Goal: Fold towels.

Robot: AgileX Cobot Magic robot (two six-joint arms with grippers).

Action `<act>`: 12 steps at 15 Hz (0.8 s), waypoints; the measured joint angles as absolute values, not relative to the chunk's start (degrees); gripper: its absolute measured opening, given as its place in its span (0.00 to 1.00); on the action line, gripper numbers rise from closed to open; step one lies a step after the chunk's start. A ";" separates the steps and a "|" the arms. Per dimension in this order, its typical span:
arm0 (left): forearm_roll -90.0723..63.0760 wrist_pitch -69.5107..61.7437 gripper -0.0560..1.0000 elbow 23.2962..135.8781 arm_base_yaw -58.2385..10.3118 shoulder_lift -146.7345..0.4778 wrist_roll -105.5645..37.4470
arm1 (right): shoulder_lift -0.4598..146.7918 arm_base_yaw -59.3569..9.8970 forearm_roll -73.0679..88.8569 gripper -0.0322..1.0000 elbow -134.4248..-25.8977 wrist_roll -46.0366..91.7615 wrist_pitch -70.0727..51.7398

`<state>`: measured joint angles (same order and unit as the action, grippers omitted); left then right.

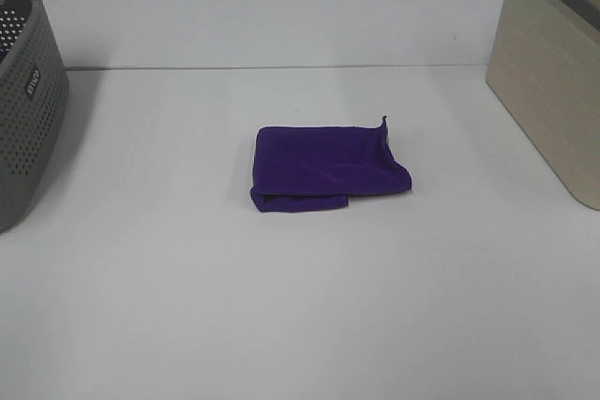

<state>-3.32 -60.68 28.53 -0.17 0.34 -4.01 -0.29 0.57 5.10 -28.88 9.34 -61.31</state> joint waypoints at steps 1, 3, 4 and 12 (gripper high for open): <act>-3.38 -60.56 0.78 28.53 -0.17 0.34 -3.95 | -0.29 0.57 4.81 0.87 -28.88 8.25 -61.25; -3.38 -60.56 0.78 28.53 -0.17 0.34 -3.84 | -0.29 0.57 4.81 0.87 -28.88 7.68 -61.25; -3.38 -60.56 0.78 28.53 -0.17 0.34 -3.84 | -0.29 0.57 4.81 0.87 -28.88 7.39 -61.19; -3.38 -60.56 0.78 28.53 -0.17 0.34 -3.84 | -0.29 0.57 4.70 0.87 -28.88 7.05 -61.19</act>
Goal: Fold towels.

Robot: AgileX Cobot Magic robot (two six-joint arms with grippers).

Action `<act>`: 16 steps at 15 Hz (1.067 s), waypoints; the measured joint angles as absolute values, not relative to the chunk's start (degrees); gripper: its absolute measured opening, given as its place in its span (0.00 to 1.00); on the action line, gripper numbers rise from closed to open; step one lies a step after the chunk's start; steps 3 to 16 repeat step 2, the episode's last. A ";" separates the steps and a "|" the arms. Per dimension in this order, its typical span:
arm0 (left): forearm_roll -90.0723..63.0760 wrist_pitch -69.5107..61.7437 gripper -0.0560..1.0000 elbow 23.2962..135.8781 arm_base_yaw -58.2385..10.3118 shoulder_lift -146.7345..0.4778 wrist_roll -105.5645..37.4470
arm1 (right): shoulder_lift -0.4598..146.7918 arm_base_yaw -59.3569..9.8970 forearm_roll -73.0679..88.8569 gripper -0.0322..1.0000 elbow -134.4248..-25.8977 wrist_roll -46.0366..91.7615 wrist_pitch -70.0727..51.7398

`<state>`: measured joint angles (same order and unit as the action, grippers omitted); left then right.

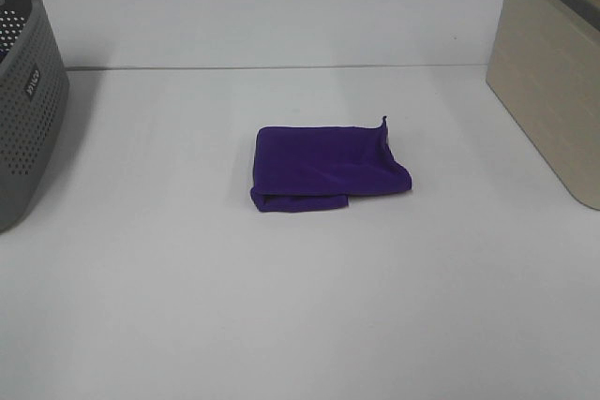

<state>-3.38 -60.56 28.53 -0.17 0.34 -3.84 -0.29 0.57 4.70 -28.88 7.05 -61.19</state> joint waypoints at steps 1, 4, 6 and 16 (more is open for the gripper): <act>-3.38 -60.56 0.78 28.53 -0.17 0.34 -3.84 | -0.29 0.57 4.70 0.87 -28.88 7.05 -61.19; -3.38 -60.56 0.78 28.53 -0.17 0.34 -3.84 | -0.29 0.57 4.70 0.87 -28.88 7.05 -61.19; -3.38 -60.56 0.78 28.53 -0.17 0.34 -3.84 | -0.29 0.57 4.70 0.87 -28.88 7.05 -61.19; -3.38 -60.56 0.78 28.53 -0.17 0.34 -3.84 | -0.29 0.57 4.70 0.87 -28.88 7.05 -61.19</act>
